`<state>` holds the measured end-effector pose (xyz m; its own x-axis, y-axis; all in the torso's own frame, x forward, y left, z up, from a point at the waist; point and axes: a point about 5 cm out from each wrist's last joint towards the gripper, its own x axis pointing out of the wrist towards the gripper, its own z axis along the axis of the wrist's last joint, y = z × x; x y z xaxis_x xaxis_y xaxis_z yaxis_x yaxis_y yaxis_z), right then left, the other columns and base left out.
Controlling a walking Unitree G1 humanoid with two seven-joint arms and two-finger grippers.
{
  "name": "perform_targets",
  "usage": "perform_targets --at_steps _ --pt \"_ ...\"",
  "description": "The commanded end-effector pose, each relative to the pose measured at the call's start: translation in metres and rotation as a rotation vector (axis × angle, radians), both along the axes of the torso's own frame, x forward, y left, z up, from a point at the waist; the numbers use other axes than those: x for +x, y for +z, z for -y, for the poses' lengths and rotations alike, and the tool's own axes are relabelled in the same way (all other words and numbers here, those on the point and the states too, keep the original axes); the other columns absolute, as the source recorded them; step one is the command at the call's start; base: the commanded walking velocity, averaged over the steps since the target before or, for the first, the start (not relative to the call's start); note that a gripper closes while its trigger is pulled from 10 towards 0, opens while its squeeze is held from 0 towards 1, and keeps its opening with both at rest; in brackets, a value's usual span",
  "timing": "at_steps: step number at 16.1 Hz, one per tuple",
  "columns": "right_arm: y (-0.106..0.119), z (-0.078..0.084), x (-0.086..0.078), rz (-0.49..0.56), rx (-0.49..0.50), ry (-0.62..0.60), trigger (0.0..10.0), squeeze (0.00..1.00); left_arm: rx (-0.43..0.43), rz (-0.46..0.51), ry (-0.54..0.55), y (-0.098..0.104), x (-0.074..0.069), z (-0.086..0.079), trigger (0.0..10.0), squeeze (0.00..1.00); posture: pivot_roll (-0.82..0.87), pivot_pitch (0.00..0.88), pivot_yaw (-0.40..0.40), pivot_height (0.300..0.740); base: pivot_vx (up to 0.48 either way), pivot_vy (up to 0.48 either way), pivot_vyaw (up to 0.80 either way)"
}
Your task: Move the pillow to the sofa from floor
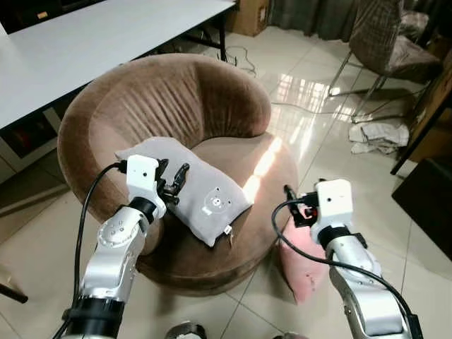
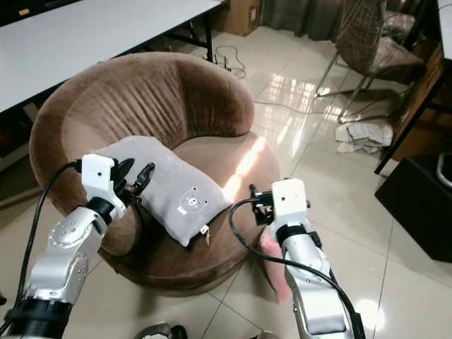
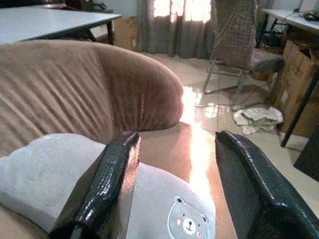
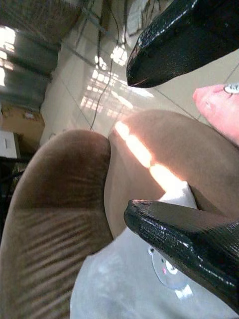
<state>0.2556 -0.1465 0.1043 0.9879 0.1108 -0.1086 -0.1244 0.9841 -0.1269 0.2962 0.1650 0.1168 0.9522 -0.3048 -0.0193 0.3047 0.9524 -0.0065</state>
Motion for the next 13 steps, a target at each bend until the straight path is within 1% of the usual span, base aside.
perform_targets --at_steps 1,4,5,7,9,13 --pt "-0.0017 0.0015 -0.0002 0.003 -0.003 -0.013 10.0 0.00 0.015 0.001 -0.009 0.0033 -0.0009 0.0024 10.0 0.00 -0.06 0.000 0.050 0.740 0.000 0.000 0.00" --pt "-0.0030 -0.0013 -0.0030 0.003 0.003 -0.002 10.0 0.00 0.021 0.014 -0.002 0.0106 -0.0061 0.0010 10.0 0.00 -0.05 0.000 0.055 0.740 0.000 0.000 0.00" --pt "-0.0034 -0.0030 -0.0034 0.002 0.008 0.004 10.0 0.00 0.023 0.011 0.007 0.0111 -0.0064 0.0001 10.0 0.00 -0.05 0.000 0.055 0.740 0.000 -0.240 0.00" --pt "-0.0030 -0.0061 -0.0022 0.005 0.007 0.020 10.0 0.00 0.043 -0.006 0.017 0.0104 -0.0078 0.0009 10.0 0.00 -0.05 0.000 0.049 0.740 0.000 -0.326 0.51" --pt "-0.0029 -0.0057 -0.0008 0.005 0.007 0.022 10.0 0.00 0.044 -0.008 0.024 0.0108 -0.0079 0.0003 10.0 0.00 -0.05 0.000 0.043 0.740 0.000 -0.375 0.51" --pt "-0.0046 -0.0035 -0.0006 -0.004 0.005 0.019 10.0 0.00 0.061 -0.018 0.027 0.0092 -0.0093 0.0006 10.0 0.00 -0.05 0.000 0.042 0.740 0.000 -0.407 0.00"
